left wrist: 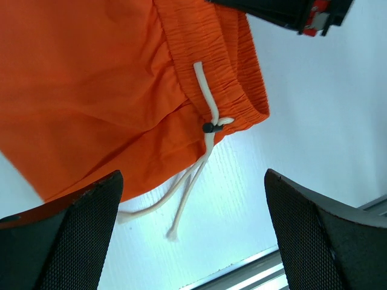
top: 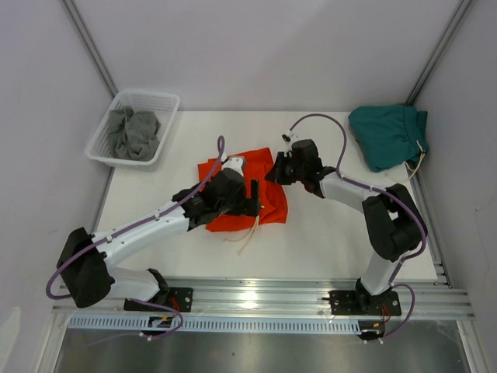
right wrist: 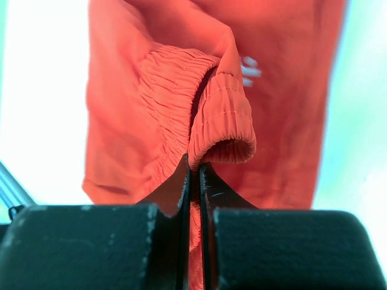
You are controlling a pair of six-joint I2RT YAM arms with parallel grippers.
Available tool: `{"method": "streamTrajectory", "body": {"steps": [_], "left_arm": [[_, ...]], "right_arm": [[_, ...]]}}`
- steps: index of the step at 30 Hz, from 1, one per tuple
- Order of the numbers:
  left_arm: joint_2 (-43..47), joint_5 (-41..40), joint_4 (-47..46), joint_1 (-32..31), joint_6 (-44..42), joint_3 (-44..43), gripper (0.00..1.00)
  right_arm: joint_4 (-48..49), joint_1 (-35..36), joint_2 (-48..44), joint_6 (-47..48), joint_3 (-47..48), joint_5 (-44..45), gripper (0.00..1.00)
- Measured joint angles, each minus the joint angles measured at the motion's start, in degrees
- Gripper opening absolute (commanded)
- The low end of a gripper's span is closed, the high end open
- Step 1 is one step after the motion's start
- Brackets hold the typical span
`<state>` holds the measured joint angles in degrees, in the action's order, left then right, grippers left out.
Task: Fold and stack the shorts
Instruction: Fold the shorts
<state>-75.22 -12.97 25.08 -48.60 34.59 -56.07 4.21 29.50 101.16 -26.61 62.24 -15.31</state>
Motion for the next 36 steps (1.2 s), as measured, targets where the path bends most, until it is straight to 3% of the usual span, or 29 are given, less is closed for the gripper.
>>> {"method": "streamTrajectory", "body": {"steps": [7,11,16,17,18,21,23,31,36], "left_arm": [[1.77,-0.13,1.44,2.93,-0.04,0.04,0.99],[1.29,-0.11,1.57,3.5,-0.07,0.09,0.99],[0.2,0.11,1.16,3.63,-0.07,1.4,0.99],[0.09,0.13,1.16,3.69,-0.07,1.6,0.99],[0.0,0.13,1.2,3.74,-0.07,1.77,0.99],[-0.02,0.24,1.16,4.31,-0.09,1.86,0.99],[-0.02,0.46,1.18,5.42,-0.11,1.86,0.99],[-0.5,1.11,1.99,9.92,-1.16,0.76,0.99],[-2.84,3.41,0.2,14.08,-1.6,-0.81,0.99]], "right_arm": [[2.25,-2.1,0.63,2.6,5.46,-6.16,0.0],[4.17,-4.42,9.35,2.84,11.43,-8.07,0.0],[4.37,-6.67,19.15,1.64,11.98,-6.99,0.04],[4.37,-6.91,19.82,1.31,11.98,-6.73,0.1],[4.44,-7.08,20.04,0.83,12.0,-6.62,0.29],[3.98,-6.84,19.63,0.81,12.26,-4.5,0.68],[3.65,-6.4,18.16,1.22,12.41,-2.99,0.77],[-1.92,-6.38,10.12,2.54,9.99,2.93,0.81],[-1.49,-6.58,5.14,2.64,9.88,1.88,0.66]]}}
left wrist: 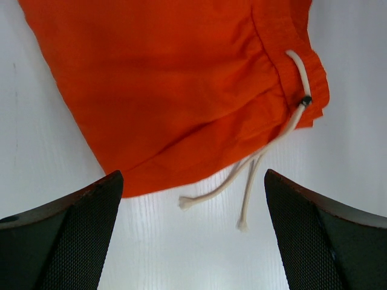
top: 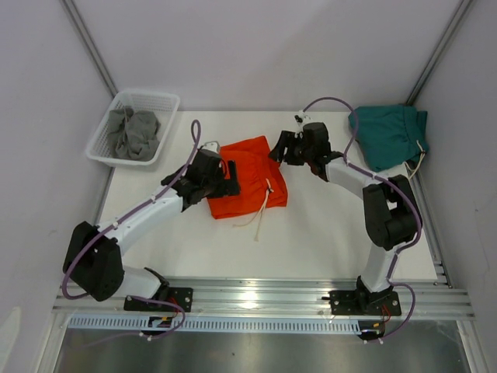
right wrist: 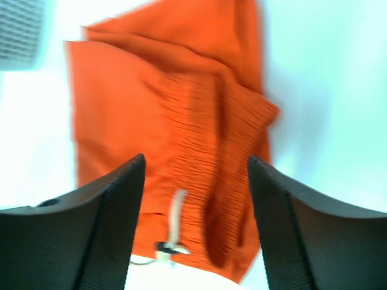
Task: Fold and stack the shorts
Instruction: Fold the shorts
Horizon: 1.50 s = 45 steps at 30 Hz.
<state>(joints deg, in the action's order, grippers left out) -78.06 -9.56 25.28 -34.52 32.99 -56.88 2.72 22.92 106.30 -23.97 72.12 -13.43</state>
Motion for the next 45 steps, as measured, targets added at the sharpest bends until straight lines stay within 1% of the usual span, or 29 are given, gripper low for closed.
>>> {"method": "streamTrajectory", "body": {"steps": [1,2,4,5,7,8,10,13,16,20,22,26,31,34,36,38,39,40,41,42,43,45], "left_arm": [[-0.35,1.14,-0.7,1.53,0.0,0.0,0.99],[-0.68,1.86,-1.29,2.95,0.02,-0.04,0.99],[-1.46,3.17,-2.58,5.51,0.02,-0.48,0.99],[-2.14,3.96,-2.91,6.56,0.04,-1.14,0.99],[-4.2,5.7,-4.39,7.89,0.15,-2.99,0.99],[-5.44,7.19,-5.75,8.44,0.28,-3.8,0.98],[-7.72,9.86,-8.39,9.05,0.68,-4.44,0.97],[-9.84,13.77,-12.92,9.16,1.64,-2.49,0.95],[-9.42,16.76,-18.91,8.81,3.28,3.23,0.94],[-9.16,19.37,-24.94,8.66,5.99,11.96,0.93],[-9.53,20.28,-26.21,8.66,7.15,14.1,0.93],[-13.33,21.0,-29.27,8.66,9.6,14.12,0.92],[-15.98,22.1,-33.92,8.61,13.11,13.99,0.92],[-16.28,21.99,-34.86,8.46,13.68,13.99,0.93],[-16.33,21.75,-35.1,8.22,13.94,13.99,0.93],[-16.33,21.7,-35.1,8.09,14.01,13.99,0.93],[-16.33,21.64,-35.08,8.04,14.03,13.97,0.93],[-16.33,21.55,-35.06,8.0,14.03,13.94,0.93],[-16.33,21.46,-34.99,7.96,14.03,13.9,0.93],[-16.31,21.27,-34.91,7.85,14.03,13.9,0.93],[-16.15,21.07,-34.62,7.74,14.01,13.81,0.93],[-15.56,20.28,-33.24,7.34,13.97,13.66,0.93]], "right_arm": [[1.11,-0.02,-0.37,-0.39,0.0,-1.51,0.61],[2.01,-0.04,-0.44,-0.72,0.11,-2.91,0.48],[3.76,-0.09,0.17,-2.08,0.61,-6.23,0.35],[4.96,-0.07,1.09,-3.23,1.03,-8.26,0.25],[8.61,0.07,4.02,-5.66,2.05,-12.04,0.17],[10.54,0.2,5.81,-7.17,2.36,-13.6,0.11],[14.27,0.63,9.53,-9.88,2.43,-16.31,0.06],[20.04,1.51,15.15,-14.43,2.47,-20.61,0.02],[26.14,2.62,21.11,-19.39,3.41,-25.03,0.01],[30.12,3.87,26.38,-23.12,6.8,-26.97,0.0],[31.47,4.2,27.45,-24.35,8.26,-26.95,0.0],[31.54,4.46,28.13,-25.55,10.14,-24.48,0.0],[23.93,4.44,28.17,-24.85,11.76,-17.97,0.0],[19.45,4.0,28.28,-24.92,12.92,-15.8,0.02],[16.17,3.87,28.5,-24.72,14.71,-15.19,0.06],[13.31,3.87,28.52,-23.93,16.2,-14.78,0.16],[11.56,3.89,28.52,-23.47,17.16,-14.53,0.23],[10.12,3.93,28.52,-22.88,18.16,-14.29,0.41],[8.63,3.98,28.5,-22.45,19.23,-14.08,0.5],[7.8,4.02,28.39,-21.73,19.93,-14.12,0.56],[6.82,4.11,28.04,-21.0,20.7,-14.1,0.65],[4.07,4.24,26.36,-19.23,21.51,-13.77,0.72]]}}
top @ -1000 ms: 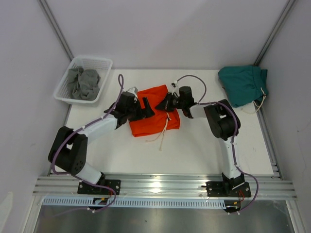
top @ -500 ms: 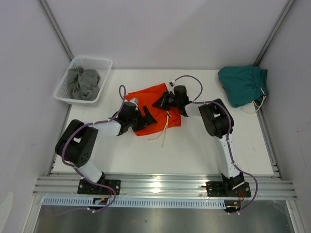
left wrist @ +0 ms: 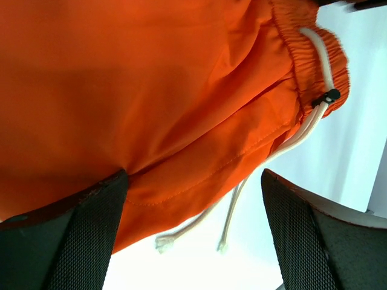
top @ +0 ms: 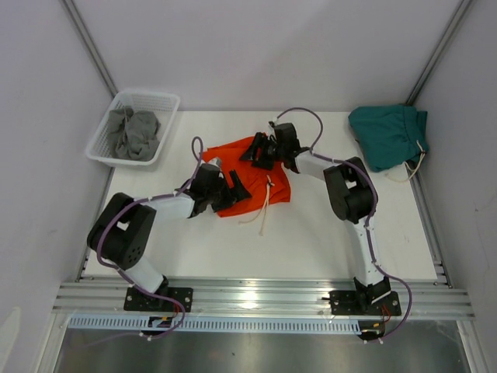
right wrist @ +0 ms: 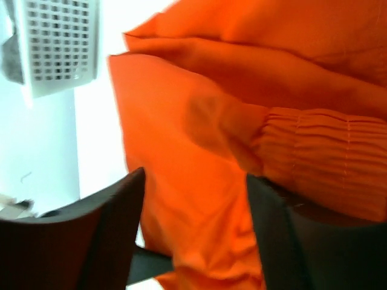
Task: Fold and stack the shorts
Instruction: Fold the shorts
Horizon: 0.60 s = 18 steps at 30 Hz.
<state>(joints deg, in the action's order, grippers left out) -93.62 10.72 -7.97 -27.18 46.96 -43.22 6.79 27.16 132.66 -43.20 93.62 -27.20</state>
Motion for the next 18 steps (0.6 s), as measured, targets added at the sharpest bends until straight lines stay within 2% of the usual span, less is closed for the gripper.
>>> {"method": "streamTrajectory", "body": {"steps": [2,3,6,12,15,18], "left_arm": [[1.4,-0.74,2.69,-0.44,-0.11,-0.04,0.94],[2.34,-1.11,4.37,-0.59,-0.46,-0.07,0.94],[5.51,-2.03,9.18,-0.79,-1.05,-0.44,0.95],[11.13,-1.25,18.34,-0.83,-4.02,-6.43,0.96],[12.68,-1.03,20.87,-0.83,-5.29,-10.25,0.97],[12.74,-1.07,23.08,-0.81,-6.51,-14.78,0.97]], "right_arm": [[-2.71,-0.09,-2.78,1.73,0.2,0.52,0.81],[-3.98,-0.26,-4.48,2.67,0.13,0.81,0.99],[-6.49,-1.36,-10.99,4.9,-1.36,0.98,1.0],[-7.61,-8.02,-28.37,9.49,-12.57,-1.73,0.99],[-8.83,-11.41,-32.11,12.55,-17.92,-1.62,0.99],[-10.38,-12.04,-32.02,14.69,-22.23,-1.46,1.0]]}}
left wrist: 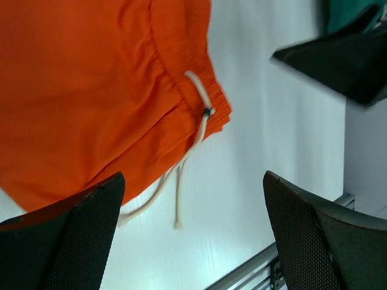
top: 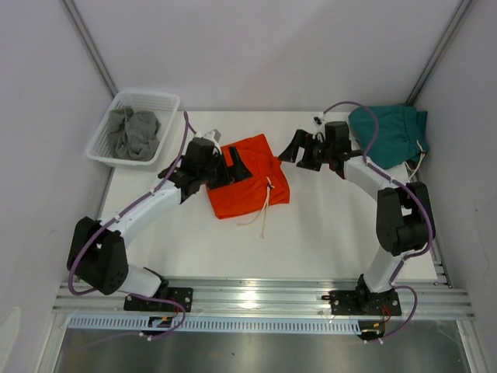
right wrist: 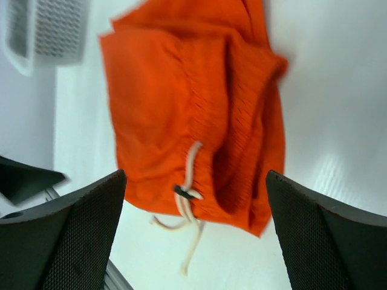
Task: Fold and stack the shorts
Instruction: Fold the shorts
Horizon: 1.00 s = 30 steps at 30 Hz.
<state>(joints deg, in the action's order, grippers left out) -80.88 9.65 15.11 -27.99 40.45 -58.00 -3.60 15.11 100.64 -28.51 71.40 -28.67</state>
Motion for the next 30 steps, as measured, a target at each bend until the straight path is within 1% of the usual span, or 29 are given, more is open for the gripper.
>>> {"method": "streamTrajectory", "body": {"steps": [2,5,9,14,18,24,30], "left_arm": [[-1.11,0.0,1.25,0.0,-0.57,-3.45,0.97],[-4.83,0.0,1.29,0.0,-1.18,-8.72,0.96],[-11.02,-0.02,0.13,0.0,-1.49,-12.15,0.96],[-17.44,0.07,-0.81,0.0,-1.36,-12.31,0.96],[-20.94,0.48,-1.57,0.0,-0.74,-12.31,0.96],[-22.84,0.66,-4.07,0.0,1.22,-12.09,0.96],[-22.99,0.83,-9.27,0.0,3.98,-8.79,0.93]], "right_arm": [[-1.16,0.02,0.85,0.76,-2.45,-0.35,1.0],[-1.33,0.02,3.45,1.22,-3.52,-1.09,1.0],[-0.37,-0.04,7.15,1.14,-3.87,-1.81,0.99],[1.97,-0.04,10.23,1.11,-3.85,-2.38,1.0],[3.45,0.07,12.13,0.94,-3.61,-3.04,1.0],[4.9,1.75,13.51,1.18,-1.95,-1.01,0.99],[6.69,5.01,15.67,1.18,0.26,-0.5,0.99]]}}
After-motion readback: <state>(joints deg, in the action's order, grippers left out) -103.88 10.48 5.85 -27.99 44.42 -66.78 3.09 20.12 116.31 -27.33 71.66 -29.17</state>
